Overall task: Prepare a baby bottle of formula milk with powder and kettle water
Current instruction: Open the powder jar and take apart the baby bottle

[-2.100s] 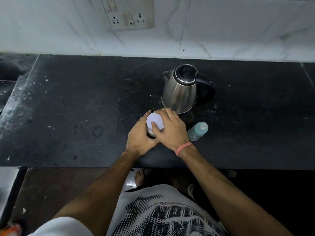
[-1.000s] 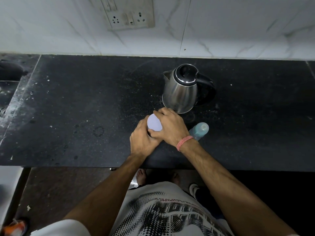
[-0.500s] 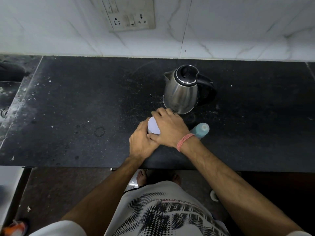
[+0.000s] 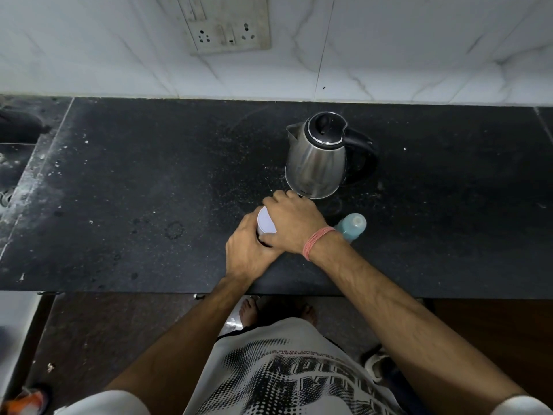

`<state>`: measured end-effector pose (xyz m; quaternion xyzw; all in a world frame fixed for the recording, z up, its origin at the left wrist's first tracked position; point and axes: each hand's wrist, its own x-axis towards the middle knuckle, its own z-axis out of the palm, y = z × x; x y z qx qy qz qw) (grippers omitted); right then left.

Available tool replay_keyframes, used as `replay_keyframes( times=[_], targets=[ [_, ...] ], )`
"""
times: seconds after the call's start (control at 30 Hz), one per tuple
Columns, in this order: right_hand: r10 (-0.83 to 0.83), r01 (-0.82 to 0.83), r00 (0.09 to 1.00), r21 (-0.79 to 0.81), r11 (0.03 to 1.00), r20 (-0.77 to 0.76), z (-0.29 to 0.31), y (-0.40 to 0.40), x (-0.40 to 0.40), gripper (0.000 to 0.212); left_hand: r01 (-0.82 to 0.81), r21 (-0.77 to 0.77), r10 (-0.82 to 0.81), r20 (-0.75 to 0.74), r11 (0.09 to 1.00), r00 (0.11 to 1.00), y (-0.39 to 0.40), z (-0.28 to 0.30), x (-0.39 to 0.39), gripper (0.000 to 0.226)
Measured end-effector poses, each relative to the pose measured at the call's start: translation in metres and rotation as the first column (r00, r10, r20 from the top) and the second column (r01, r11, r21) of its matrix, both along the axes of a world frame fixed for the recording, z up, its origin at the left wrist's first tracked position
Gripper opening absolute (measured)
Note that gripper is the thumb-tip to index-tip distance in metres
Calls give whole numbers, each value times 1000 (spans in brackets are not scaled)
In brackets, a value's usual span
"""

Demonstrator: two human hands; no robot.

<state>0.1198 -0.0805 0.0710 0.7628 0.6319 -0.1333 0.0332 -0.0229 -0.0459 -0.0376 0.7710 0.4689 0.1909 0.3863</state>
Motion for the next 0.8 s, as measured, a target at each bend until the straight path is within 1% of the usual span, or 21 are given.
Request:
replay_keyframes(
  times=[0.03, 0.1, 0.13, 0.2, 0.3, 0.37, 0.4, 0.47, 0.57, 0.63, 0.7, 0.8],
  targets=[
    [12, -12, 1000, 13, 1000, 2, 2, 0, 0, 66, 0, -3, 0, 3, 1000, 1000, 0, 0, 0, 90],
    [92, -92, 996, 25, 995, -8, 6, 2, -1, 59, -11, -12, 11, 2, 1000, 1000, 0, -1, 1, 79],
    [136, -136, 991, 28, 990, -12, 6, 2, -1, 60, -12, -8, 12, -3, 1000, 1000, 0, -1, 1, 73],
    [186, -186, 982, 13, 982, -30, 4, 4, -2, 64, -11, 13, 12, -13, 1000, 1000, 0, -4, 0, 69],
    [130, -135, 985, -38, 990, -118, 1, 3, -2, 73, -11, 14, 11, 0, 1000, 1000, 0, -6, 0, 72],
    [78, -84, 992, -64, 994, -100, 1, 2, -1, 78, -7, 8, 7, 15, 1000, 1000, 0, -7, 0, 75],
    [55, -60, 996, -57, 997, -75, 1, 2, 1, 76, -4, 7, 4, 19, 1000, 1000, 0, -7, 0, 78],
    [44, -44, 997, -2, 999, -58, 1, 0, 3, 66, -2, 4, 2, 22, 1000, 1000, 1, -7, 0, 83],
    [58, -43, 988, 105, 994, -141, 4, -4, 7, 63, -14, -6, 14, 25, 1000, 1000, 1, -7, -1, 85],
    [21, 22, 972, 181, 983, -234, 4, -11, 10, 67, -21, -6, 21, 23, 1000, 1000, 0, -6, -1, 86],
    [-45, 137, 937, 246, 960, -346, 2, -20, 13, 72, -17, 7, 17, 24, 1000, 1000, 0, -5, -1, 86],
    [-109, 339, 840, 357, 871, -531, -10, -39, 14, 76, 5, 33, -6, 38, 999, 999, -1, -3, -1, 87]
  ],
)
